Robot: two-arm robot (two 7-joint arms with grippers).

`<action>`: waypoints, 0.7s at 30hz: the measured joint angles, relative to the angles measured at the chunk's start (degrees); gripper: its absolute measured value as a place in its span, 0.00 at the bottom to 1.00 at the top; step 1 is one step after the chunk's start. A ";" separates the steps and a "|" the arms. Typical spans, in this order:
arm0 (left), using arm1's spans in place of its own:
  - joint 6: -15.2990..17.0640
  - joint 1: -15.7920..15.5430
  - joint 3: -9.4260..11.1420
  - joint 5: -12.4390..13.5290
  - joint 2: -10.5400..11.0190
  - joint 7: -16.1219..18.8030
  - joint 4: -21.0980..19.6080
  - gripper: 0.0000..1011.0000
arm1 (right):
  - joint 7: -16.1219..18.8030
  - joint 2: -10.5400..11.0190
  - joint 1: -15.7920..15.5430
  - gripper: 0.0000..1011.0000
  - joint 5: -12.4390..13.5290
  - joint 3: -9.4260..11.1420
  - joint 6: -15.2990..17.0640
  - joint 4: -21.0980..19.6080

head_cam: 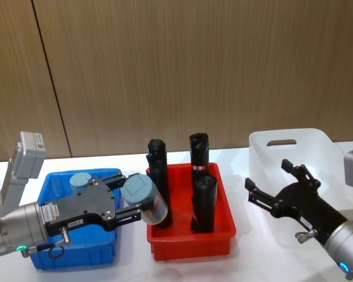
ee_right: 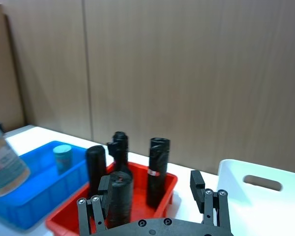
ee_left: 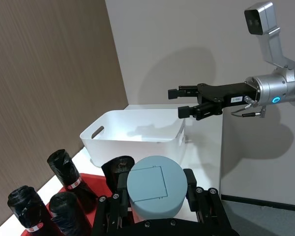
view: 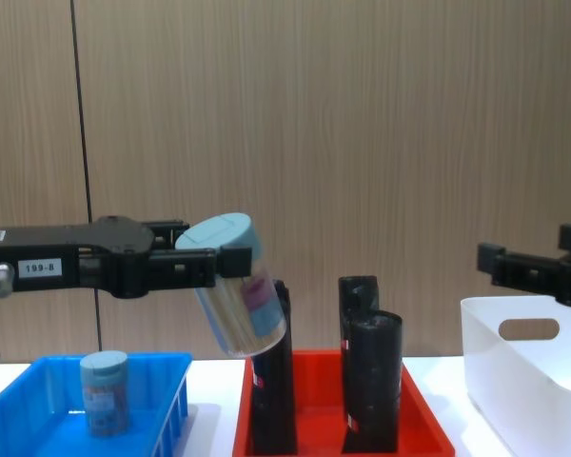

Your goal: Pick the cotton swabs from the blue box and place them into the white box.

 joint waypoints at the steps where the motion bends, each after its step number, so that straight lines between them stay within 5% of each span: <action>1: 0.00 0.00 0.00 0.00 0.00 0.00 0.00 0.66 | 0.59 0.11 0.05 0.99 0.09 0.02 0.20 -0.07; 21: 0.00 -0.08 0.02 -0.01 0.00 -0.09 0.14 0.66 | 17.61 3.56 2.76 0.99 2.95 0.47 7.98 -1.87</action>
